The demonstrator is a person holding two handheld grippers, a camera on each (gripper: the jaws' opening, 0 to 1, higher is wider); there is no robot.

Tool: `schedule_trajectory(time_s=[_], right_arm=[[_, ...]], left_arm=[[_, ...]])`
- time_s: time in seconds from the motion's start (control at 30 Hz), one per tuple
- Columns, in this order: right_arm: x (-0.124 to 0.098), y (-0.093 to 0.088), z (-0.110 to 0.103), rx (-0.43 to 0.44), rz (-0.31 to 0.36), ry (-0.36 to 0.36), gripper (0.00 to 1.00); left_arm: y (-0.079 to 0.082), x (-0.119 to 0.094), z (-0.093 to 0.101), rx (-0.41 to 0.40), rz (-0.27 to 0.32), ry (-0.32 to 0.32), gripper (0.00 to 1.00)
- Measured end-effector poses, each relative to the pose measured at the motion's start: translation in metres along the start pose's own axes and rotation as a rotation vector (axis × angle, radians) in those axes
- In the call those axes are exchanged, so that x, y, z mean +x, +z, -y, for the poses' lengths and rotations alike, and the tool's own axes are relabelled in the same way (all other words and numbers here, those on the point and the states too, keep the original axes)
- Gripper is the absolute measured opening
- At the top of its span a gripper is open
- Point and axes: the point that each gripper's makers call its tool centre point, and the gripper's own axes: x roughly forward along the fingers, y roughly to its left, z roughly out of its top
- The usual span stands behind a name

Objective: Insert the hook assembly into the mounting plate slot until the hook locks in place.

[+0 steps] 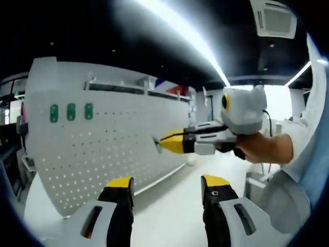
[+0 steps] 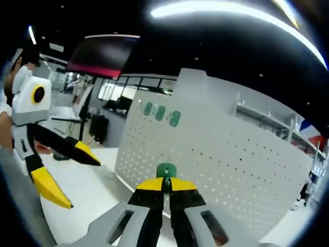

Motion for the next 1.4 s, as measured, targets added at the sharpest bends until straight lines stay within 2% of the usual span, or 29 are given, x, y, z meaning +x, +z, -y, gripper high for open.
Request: schedule_trajectory(time_s=[0.1, 0.23, 0.37, 0.47, 0.6, 0.87, 1.0, 1.27, 1.4], right_arm=[[0.012, 0.010, 0.011, 0.046, 0.023, -0.043, 0.01], [0.030, 0.026, 0.020, 0.035, 0.051, -0.084, 0.01], [0.052, 0.048, 0.031, 0.051, 0.094, -0.121, 0.01], [0.066, 0.062, 0.040, 0.066, 0.123, -0.153, 0.01], [0.084, 0.075, 0.047, 0.101, 0.151, -0.178, 0.01], [0.115, 0.075, 0.050, 0.170, 0.148, -0.207, 0.01], [0.123, 0.074, 0.054, 0.226, 0.169, -0.233, 0.01], [0.132, 0.069, 0.057, 0.250, 0.170, -0.270, 0.01], [0.135, 0.067, 0.059, 0.274, 0.178, -0.283, 0.01]], left_arm=[[-0.003, -0.002, 0.000, -0.016, 0.009, -0.016, 0.57], [-0.006, -0.003, 0.000, -0.010, 0.010, -0.026, 0.58], [-0.021, -0.003, 0.001, -0.058, -0.002, -0.037, 0.57], [-0.032, -0.002, 0.008, -0.060, -0.021, -0.049, 0.57], [-0.032, -0.002, 0.010, -0.050, -0.022, -0.064, 0.57], [-0.032, -0.002, 0.009, -0.060, -0.012, -0.075, 0.57], [-0.030, -0.003, 0.007, -0.021, -0.010, -0.072, 0.57], [-0.028, -0.014, -0.018, -0.029, 0.002, -0.003, 0.57], [-0.029, -0.014, -0.023, -0.047, 0.003, 0.013, 0.57]])
